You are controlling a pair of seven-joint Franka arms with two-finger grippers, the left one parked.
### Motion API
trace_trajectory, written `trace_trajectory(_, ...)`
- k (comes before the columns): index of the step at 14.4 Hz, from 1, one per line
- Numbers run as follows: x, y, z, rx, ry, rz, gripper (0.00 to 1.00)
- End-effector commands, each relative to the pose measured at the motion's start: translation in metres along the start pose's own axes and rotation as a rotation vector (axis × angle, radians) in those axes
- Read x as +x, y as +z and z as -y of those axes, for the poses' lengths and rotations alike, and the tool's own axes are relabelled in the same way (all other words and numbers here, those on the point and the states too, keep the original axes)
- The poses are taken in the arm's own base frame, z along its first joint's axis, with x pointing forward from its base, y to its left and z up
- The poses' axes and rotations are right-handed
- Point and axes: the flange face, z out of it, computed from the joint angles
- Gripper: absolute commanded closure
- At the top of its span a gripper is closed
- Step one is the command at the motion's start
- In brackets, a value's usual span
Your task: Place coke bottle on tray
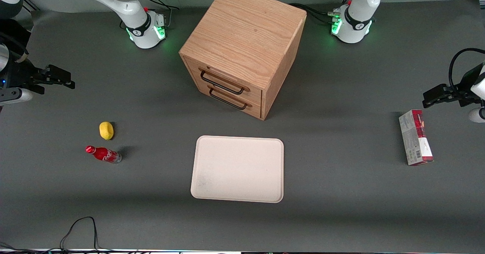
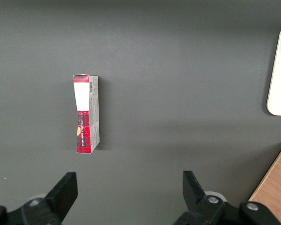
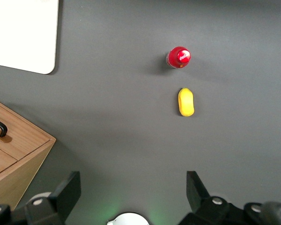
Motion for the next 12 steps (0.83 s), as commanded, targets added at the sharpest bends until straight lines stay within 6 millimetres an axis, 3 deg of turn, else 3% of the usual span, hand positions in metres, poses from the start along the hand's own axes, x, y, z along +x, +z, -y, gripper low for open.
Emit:
trace_trajectory(1,0.007,-0.008,-0.001,-0.005,0.001,-0.002,0.0)
trace_trajectory(7,0.011,-0.014,-0.003,-0.013,0.003,0.003,0.0)
trace_trajectory(10,0.032,-0.026,-0.01,-0.022,0.013,0.011,0.0)
trace_trajectory(12,0.047,-0.031,-0.028,-0.023,0.036,0.026,0.0)
